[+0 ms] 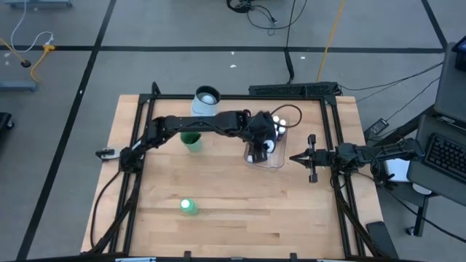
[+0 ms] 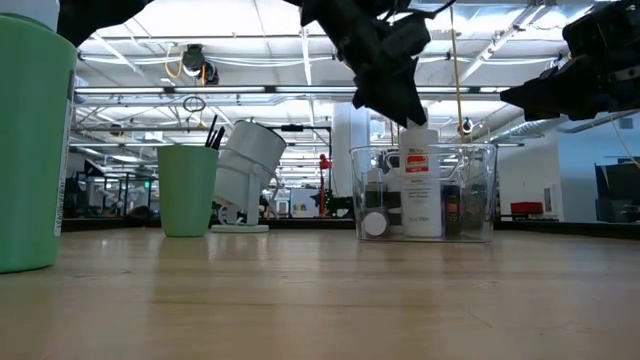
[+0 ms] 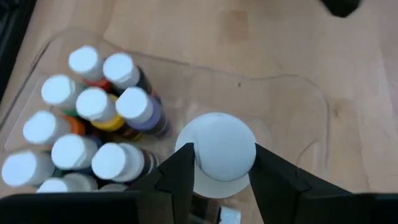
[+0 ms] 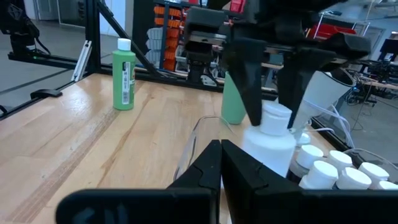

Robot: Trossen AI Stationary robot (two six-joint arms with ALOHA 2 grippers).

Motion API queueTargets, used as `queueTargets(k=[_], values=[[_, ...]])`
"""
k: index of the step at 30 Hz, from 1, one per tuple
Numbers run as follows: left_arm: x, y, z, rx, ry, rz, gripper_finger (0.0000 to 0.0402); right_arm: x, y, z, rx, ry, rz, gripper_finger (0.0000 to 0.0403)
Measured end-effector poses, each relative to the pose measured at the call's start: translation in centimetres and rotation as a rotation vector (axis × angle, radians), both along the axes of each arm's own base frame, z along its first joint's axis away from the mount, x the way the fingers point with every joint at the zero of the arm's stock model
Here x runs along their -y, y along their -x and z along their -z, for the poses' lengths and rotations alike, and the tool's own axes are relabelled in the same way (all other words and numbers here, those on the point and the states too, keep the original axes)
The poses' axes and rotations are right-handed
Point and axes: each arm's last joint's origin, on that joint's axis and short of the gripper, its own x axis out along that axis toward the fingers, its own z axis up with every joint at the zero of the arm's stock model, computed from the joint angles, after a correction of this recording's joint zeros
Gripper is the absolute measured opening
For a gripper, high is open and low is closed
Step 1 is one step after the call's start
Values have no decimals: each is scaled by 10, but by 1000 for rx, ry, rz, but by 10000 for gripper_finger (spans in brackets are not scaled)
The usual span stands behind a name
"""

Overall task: Pick & Place Paint Supplies
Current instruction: Put the large white paint bottle into the transparent bin, then put the large green paint bottle into the transparent bin

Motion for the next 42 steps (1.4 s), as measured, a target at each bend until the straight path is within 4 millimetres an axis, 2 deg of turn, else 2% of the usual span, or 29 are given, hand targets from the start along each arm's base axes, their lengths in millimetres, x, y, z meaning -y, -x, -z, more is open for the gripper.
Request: queueTargets(k=[5, 9, 14, 17, 21, 25, 28, 30, 35, 42], values=[[6, 4, -8, 6, -19, 25, 145, 0, 0, 0, 2, -1, -1, 4], [13, 13, -29, 31, -42, 49, 145, 0, 0, 0, 0, -2, -1, 4], [24, 40, -85, 155, -115, 31, 145, 0, 0, 0, 4, -2, 0, 4], [33, 76, -124, 168, -108, 16, 145, 0, 0, 0, 2, -10, -1, 4], [58, 147, -173, 133, -175, -57, 141, 0, 0, 0, -4, -21, 0, 4], [83, 212, -203, 122, -216, -169, 96, 0, 0, 0, -3, -19, 0, 4], [99, 247, -208, 80, -163, -218, 34, 0, 0, 0, 1, -29, 1, 4], [109, 268, -209, 45, -113, -247, 10, 0, 0, 0, 1, -37, 0, 4], [145, 285, -201, 90, -47, -197, 29, 0, 0, 0, 1, -57, 2, 4], [183, 293, -150, 2, -126, -242, 33, 0, 0, 0, -1, -57, 2, 4]])
